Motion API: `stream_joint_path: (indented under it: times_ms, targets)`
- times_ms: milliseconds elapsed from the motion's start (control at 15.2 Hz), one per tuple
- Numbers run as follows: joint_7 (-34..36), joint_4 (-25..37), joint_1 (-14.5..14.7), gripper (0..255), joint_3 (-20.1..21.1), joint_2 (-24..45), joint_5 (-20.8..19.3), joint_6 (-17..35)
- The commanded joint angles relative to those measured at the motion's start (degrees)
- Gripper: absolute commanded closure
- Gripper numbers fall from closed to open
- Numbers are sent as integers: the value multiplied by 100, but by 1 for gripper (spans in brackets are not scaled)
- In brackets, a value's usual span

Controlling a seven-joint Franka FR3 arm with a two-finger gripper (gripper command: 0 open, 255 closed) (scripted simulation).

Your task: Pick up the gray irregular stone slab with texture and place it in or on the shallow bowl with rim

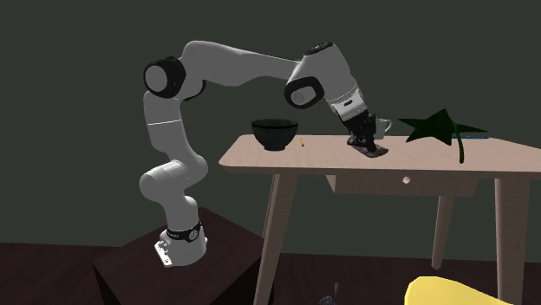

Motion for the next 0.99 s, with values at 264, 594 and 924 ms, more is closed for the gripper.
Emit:
stream_joint_path:
  times_ms: [264,594,924]
  targets:
    - [-5,1,-2,0,-4,-1,2,-10]
    - [3362,1477,98,0,1655,611,-5075,-2146]
    - [4186,2393,903,0,2093,1635,-7100,-3915]
